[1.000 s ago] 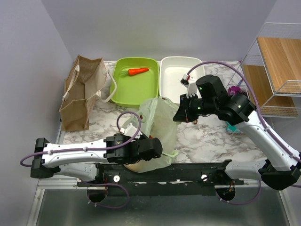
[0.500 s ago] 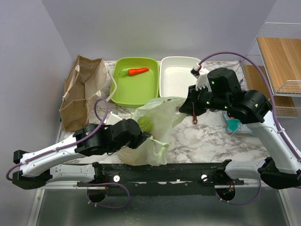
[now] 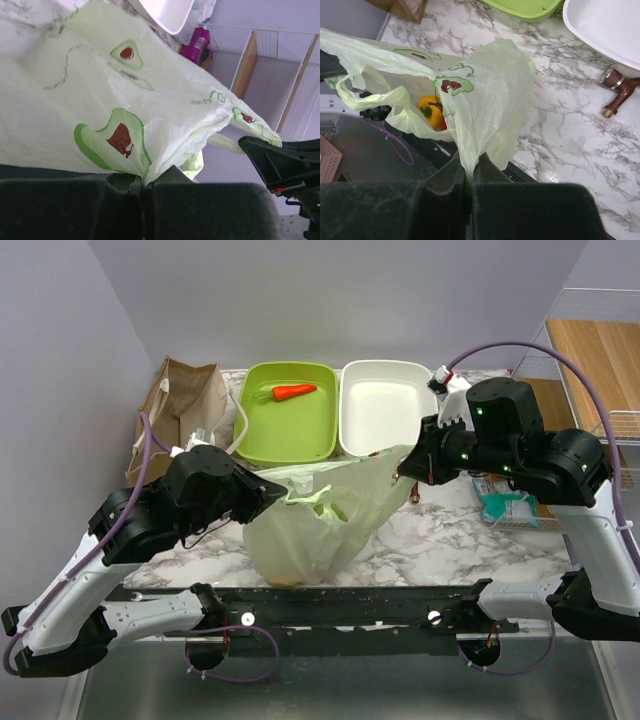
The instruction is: Place the food into the grocery bag and tie it
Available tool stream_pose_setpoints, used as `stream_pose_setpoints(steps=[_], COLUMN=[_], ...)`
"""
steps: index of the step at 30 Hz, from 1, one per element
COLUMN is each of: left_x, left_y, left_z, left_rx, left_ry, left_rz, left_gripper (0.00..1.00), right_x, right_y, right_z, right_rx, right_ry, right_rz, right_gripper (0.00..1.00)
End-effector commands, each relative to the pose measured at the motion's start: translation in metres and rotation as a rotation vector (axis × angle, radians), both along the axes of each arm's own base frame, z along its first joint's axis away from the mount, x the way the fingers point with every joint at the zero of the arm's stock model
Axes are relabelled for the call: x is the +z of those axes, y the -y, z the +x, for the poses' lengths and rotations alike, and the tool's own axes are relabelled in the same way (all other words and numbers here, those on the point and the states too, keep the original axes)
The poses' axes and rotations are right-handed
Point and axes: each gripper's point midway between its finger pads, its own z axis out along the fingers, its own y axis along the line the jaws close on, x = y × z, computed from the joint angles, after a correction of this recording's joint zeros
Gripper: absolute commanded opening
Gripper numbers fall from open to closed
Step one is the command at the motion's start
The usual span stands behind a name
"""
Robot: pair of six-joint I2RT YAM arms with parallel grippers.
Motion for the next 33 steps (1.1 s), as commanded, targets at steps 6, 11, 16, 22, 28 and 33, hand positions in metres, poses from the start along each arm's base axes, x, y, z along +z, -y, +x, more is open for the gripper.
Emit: stream_pose_setpoints(steps=[6,11,16,22,28,33], left_x=[0.001,-0.007,-0.002,0.005,0.022,0.029], left_y=[0.034,0.037,0.036,0.037,0.05,0.052], left_z=[0.012,0.021,0.035,0.056,0.072,0.076], left_rx=[-0.37,-0.487,-0.538,-0.598,-0.7,-0.751], left_ry=[0.103,0.081,0.123,0.183,0.263,0.275], left_rz=[-0.019,0.056,0.067,0.037,0.02,0.053], left_gripper=[0.0,0.03,0.03,0.03,0.07,0.33], right_x=[-0.032,-0.038,-0.038,-0.027,-0.014,-0.014], right_y=[-0.023,-0.038,-0.048,-0.065,-0.08,-0.092], right_z=[-0.013,-0.004,0.013,0.025,0.021,-0.001], right_rx=[0.105,0.096,0.053,0.044,0.108,0.257], right_ry=[-0.122,-0.117,-0.098,-0.091,-0.08,-0.098], right_rz=[0.028,0.094,0.115,0.183,0.273,0.345], right_gripper=[0.17,0.36,0.33,0.31,0.32,0.11])
